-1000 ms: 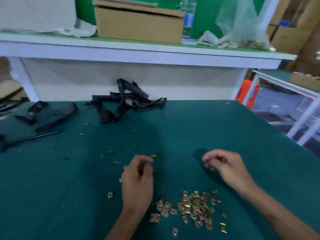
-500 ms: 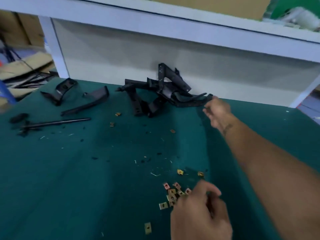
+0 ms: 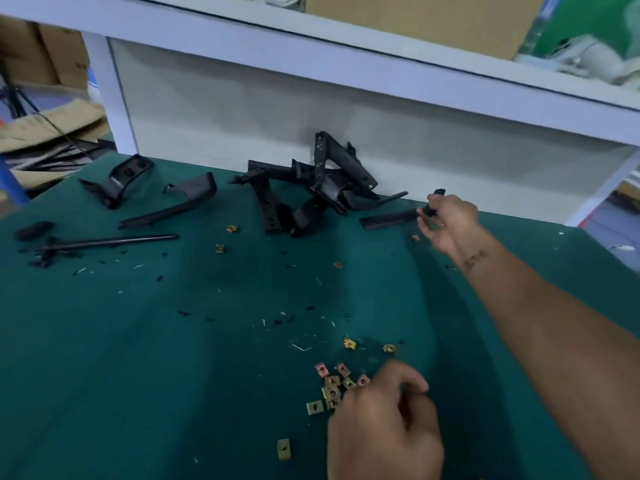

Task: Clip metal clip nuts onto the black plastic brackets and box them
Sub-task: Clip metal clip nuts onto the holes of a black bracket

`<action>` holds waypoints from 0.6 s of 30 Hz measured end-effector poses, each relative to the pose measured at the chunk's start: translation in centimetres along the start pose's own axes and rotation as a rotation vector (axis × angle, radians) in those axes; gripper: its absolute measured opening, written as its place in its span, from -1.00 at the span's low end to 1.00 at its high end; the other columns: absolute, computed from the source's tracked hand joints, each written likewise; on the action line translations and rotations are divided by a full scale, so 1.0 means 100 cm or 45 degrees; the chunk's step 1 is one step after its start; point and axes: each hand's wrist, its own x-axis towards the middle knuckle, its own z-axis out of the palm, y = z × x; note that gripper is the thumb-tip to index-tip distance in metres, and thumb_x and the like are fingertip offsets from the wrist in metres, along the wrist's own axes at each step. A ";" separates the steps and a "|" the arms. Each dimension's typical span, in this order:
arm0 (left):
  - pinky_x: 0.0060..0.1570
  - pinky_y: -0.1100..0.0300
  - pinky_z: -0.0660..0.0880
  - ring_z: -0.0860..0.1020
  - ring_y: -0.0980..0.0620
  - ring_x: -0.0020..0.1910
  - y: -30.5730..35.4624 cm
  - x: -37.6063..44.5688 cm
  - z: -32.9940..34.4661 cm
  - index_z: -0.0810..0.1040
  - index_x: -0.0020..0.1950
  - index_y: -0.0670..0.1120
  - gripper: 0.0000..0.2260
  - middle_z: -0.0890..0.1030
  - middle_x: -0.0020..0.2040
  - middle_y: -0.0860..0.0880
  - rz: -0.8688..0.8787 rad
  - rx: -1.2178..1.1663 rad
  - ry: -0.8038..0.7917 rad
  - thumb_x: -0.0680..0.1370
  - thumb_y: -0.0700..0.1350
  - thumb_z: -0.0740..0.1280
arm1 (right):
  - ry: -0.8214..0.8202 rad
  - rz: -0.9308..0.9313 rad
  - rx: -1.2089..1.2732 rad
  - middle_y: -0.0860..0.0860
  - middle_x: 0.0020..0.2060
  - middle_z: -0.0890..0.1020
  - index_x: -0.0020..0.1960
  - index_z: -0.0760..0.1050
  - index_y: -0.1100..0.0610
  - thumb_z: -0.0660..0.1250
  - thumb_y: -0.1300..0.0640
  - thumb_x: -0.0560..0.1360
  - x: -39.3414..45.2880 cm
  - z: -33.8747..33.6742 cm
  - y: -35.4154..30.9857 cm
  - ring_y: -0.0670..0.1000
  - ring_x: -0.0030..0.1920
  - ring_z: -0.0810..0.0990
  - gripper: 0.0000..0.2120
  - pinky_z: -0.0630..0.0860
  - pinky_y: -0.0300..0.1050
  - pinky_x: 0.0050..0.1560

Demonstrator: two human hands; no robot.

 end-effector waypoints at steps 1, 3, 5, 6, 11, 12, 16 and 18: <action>-0.25 0.22 0.53 0.50 0.12 -0.41 -0.001 0.000 0.001 0.49 -0.04 0.30 -0.76 0.58 -0.39 0.16 -0.002 0.000 0.000 0.37 0.08 0.14 | 0.064 -0.051 0.003 0.10 0.00 0.65 0.18 0.58 0.25 0.34 0.33 0.61 -0.007 -0.010 -0.003 0.00 -0.18 0.66 -0.83 0.68 -0.17 -0.15; -0.29 0.19 0.51 0.49 0.12 -0.43 -0.003 -0.001 0.003 0.51 -0.06 0.30 -0.78 0.58 -0.40 0.15 0.000 -0.022 0.003 0.39 0.08 0.15 | 0.160 -0.133 0.036 0.11 -0.04 0.68 0.14 0.63 0.26 0.33 0.37 0.58 -0.025 -0.033 -0.009 -0.02 -0.28 0.62 -0.82 0.65 -0.20 -0.22; -0.34 0.18 0.45 0.49 0.15 -0.45 -0.003 -0.002 0.004 0.51 -0.03 0.30 -0.80 0.58 -0.40 0.15 0.039 -0.046 -0.023 0.43 0.08 0.17 | 0.169 -0.197 0.050 0.13 -0.06 0.71 0.03 0.67 0.25 0.29 0.45 0.56 -0.049 -0.062 -0.014 -0.02 -0.34 0.61 -0.78 0.63 -0.21 -0.26; -0.36 0.19 0.40 0.48 0.16 -0.46 -0.004 -0.002 0.004 0.51 -0.03 0.30 -0.82 0.58 -0.39 0.15 0.065 -0.062 -0.042 0.47 0.07 0.17 | 0.132 -0.220 0.056 0.14 -0.08 0.71 -0.02 0.68 0.24 0.26 0.47 0.55 -0.062 -0.077 -0.014 -0.01 -0.35 0.62 -0.74 0.62 -0.20 -0.27; -0.45 0.12 0.32 0.38 0.16 -0.51 -0.006 -0.005 0.002 0.56 -0.03 0.25 -0.82 0.50 -0.43 0.12 0.193 -0.253 0.173 0.55 -0.04 0.25 | -0.106 -0.240 0.187 0.11 -0.27 0.67 -0.10 0.65 0.26 0.23 0.48 0.54 -0.145 -0.145 -0.002 0.04 -0.32 0.65 -0.74 0.54 -0.18 -0.33; -0.40 0.11 0.37 0.44 0.16 -0.42 -0.003 -0.007 0.000 0.54 -0.01 0.24 -0.84 0.53 -0.34 0.14 0.293 -0.219 0.287 0.54 -0.03 0.25 | -0.154 -0.235 0.217 0.09 -0.31 0.66 -0.14 0.64 0.24 0.23 0.49 0.54 -0.162 -0.155 0.005 0.05 -0.33 0.64 -0.72 0.53 -0.19 -0.35; 0.05 0.05 0.48 0.48 -0.02 0.16 0.005 -0.016 -0.012 0.48 0.23 0.03 -0.72 0.47 0.18 0.07 0.880 0.216 0.458 0.53 -0.02 0.30 | -0.321 -0.320 0.226 0.08 -0.36 0.59 -0.32 0.64 0.17 0.18 0.53 0.50 -0.221 -0.173 0.028 0.07 -0.38 0.55 -0.58 0.47 -0.18 -0.41; 0.10 0.00 0.51 0.46 0.00 0.23 0.009 -0.017 -0.018 0.40 0.36 0.00 -0.56 0.42 0.31 0.04 0.895 0.368 0.335 0.51 0.06 0.33 | -0.458 -0.410 0.207 0.09 -0.33 0.60 -0.32 0.64 0.18 0.15 0.58 0.46 -0.243 -0.170 0.036 0.08 -0.39 0.53 -0.56 0.45 -0.17 -0.40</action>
